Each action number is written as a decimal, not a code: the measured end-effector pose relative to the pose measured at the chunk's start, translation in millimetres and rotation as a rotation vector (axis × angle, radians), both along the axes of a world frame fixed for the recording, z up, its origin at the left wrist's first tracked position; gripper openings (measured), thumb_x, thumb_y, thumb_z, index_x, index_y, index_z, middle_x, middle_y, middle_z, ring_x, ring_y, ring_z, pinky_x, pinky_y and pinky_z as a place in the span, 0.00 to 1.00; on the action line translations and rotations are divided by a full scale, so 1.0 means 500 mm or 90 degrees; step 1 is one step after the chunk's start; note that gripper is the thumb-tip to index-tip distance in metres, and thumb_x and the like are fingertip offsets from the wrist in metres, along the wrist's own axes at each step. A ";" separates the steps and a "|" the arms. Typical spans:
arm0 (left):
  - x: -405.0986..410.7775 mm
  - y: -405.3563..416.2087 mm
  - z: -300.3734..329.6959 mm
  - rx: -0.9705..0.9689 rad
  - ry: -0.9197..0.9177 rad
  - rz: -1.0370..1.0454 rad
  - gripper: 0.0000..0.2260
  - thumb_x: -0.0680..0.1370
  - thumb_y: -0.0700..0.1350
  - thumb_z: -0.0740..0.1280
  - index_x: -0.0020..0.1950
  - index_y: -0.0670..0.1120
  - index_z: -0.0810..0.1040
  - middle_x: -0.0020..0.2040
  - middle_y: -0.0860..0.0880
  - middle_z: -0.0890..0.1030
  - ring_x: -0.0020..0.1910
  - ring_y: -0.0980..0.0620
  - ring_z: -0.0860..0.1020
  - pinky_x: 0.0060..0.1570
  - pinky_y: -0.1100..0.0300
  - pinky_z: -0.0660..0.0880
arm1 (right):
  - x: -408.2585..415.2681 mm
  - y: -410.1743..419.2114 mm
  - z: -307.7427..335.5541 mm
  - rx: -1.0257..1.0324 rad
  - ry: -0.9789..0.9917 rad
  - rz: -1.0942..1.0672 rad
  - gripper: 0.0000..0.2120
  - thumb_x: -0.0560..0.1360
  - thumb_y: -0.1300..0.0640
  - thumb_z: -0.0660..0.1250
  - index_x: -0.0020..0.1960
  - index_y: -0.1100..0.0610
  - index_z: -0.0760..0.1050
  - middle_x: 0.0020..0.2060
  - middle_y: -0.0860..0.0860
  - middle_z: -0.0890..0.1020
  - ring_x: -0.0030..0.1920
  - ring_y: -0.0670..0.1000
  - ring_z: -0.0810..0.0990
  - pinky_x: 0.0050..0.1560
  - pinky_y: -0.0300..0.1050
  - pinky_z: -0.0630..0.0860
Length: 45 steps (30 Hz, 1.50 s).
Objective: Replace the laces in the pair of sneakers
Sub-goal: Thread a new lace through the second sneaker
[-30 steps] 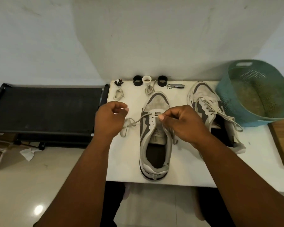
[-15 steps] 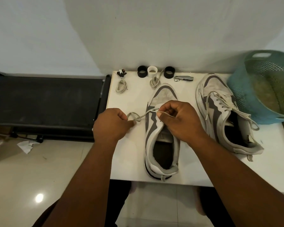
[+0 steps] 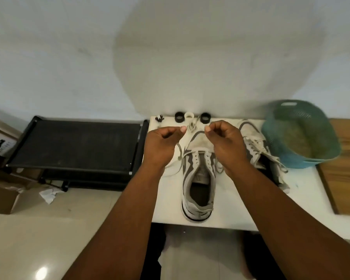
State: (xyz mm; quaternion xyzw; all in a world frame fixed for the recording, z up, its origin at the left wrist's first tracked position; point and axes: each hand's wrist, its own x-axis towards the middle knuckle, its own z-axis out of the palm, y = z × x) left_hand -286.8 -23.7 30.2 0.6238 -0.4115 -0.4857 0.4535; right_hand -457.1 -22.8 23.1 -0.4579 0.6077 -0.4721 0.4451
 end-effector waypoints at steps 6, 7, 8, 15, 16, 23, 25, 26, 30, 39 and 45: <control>-0.021 -0.012 0.249 -0.152 0.008 -0.043 0.07 0.77 0.49 0.76 0.47 0.45 0.88 0.35 0.51 0.83 0.29 0.60 0.75 0.31 0.66 0.73 | -0.010 -0.008 0.246 -0.076 -0.125 -0.044 0.03 0.78 0.58 0.72 0.45 0.55 0.80 0.37 0.52 0.83 0.31 0.42 0.77 0.36 0.39 0.73; -0.025 -0.011 0.284 -0.178 0.003 -0.049 0.08 0.77 0.50 0.76 0.47 0.45 0.88 0.35 0.52 0.83 0.29 0.60 0.75 0.32 0.66 0.72 | -0.010 -0.005 0.281 -0.090 -0.125 -0.037 0.03 0.78 0.57 0.72 0.46 0.55 0.80 0.38 0.52 0.84 0.32 0.42 0.78 0.38 0.40 0.73; -0.029 -0.009 0.322 -0.204 -0.001 -0.055 0.08 0.77 0.50 0.76 0.47 0.45 0.87 0.34 0.52 0.83 0.29 0.60 0.75 0.32 0.67 0.72 | -0.011 -0.001 0.318 -0.107 -0.120 -0.028 0.03 0.78 0.57 0.72 0.47 0.55 0.80 0.39 0.53 0.85 0.33 0.43 0.78 0.40 0.42 0.74; -0.050 -0.001 0.510 -0.317 0.002 -0.096 0.10 0.77 0.49 0.76 0.47 0.41 0.87 0.36 0.48 0.85 0.30 0.58 0.77 0.33 0.66 0.74 | -0.003 0.019 0.517 -0.194 -0.109 0.011 0.08 0.81 0.54 0.68 0.53 0.60 0.77 0.40 0.53 0.87 0.40 0.51 0.85 0.47 0.52 0.80; -0.052 0.002 0.530 -0.327 0.006 -0.099 0.10 0.77 0.48 0.76 0.46 0.41 0.86 0.36 0.48 0.84 0.30 0.58 0.77 0.33 0.66 0.74 | -0.001 0.022 0.540 -0.205 -0.109 0.013 0.08 0.82 0.54 0.67 0.53 0.59 0.77 0.40 0.53 0.87 0.40 0.51 0.86 0.48 0.52 0.80; -0.049 0.009 0.632 -0.376 -0.003 -0.124 0.06 0.77 0.46 0.76 0.47 0.44 0.87 0.41 0.50 0.87 0.34 0.59 0.80 0.36 0.66 0.75 | 0.006 0.028 0.646 -0.250 -0.098 0.016 0.08 0.83 0.53 0.65 0.53 0.57 0.77 0.43 0.52 0.87 0.45 0.52 0.87 0.50 0.54 0.81; -0.045 0.005 0.651 -0.387 -0.014 -0.125 0.03 0.78 0.44 0.75 0.48 0.45 0.87 0.41 0.51 0.87 0.34 0.58 0.79 0.38 0.64 0.77 | 0.008 0.026 0.666 -0.268 -0.091 0.013 0.08 0.83 0.52 0.64 0.52 0.56 0.77 0.43 0.51 0.87 0.43 0.50 0.86 0.46 0.48 0.79; -0.043 0.004 0.663 -0.393 -0.012 -0.125 0.02 0.78 0.44 0.75 0.47 0.46 0.87 0.41 0.52 0.87 0.34 0.58 0.79 0.39 0.63 0.77 | 0.009 0.025 0.677 -0.280 -0.088 0.010 0.08 0.83 0.52 0.64 0.51 0.56 0.78 0.43 0.50 0.87 0.42 0.47 0.85 0.46 0.46 0.77; -0.039 0.004 0.701 -0.417 0.008 -0.104 0.05 0.77 0.48 0.76 0.45 0.48 0.86 0.39 0.54 0.85 0.37 0.58 0.79 0.39 0.63 0.78 | 0.019 0.026 0.709 -0.320 -0.089 0.003 0.07 0.82 0.51 0.66 0.49 0.53 0.79 0.44 0.48 0.85 0.43 0.46 0.80 0.46 0.43 0.75; -0.039 -0.004 0.764 -0.474 0.105 -0.118 0.07 0.74 0.42 0.79 0.48 0.40 0.87 0.38 0.46 0.86 0.37 0.53 0.83 0.43 0.61 0.80 | 0.039 0.035 0.774 -0.287 -0.272 0.075 0.04 0.79 0.56 0.70 0.46 0.51 0.81 0.44 0.50 0.84 0.49 0.52 0.81 0.49 0.48 0.74; -0.060 -0.008 0.774 -0.515 0.146 -0.097 0.07 0.76 0.41 0.76 0.51 0.39 0.87 0.45 0.43 0.88 0.45 0.46 0.87 0.50 0.56 0.83 | 0.058 0.036 0.774 -0.267 -0.393 0.045 0.04 0.80 0.56 0.69 0.50 0.54 0.82 0.47 0.53 0.86 0.51 0.53 0.83 0.51 0.51 0.78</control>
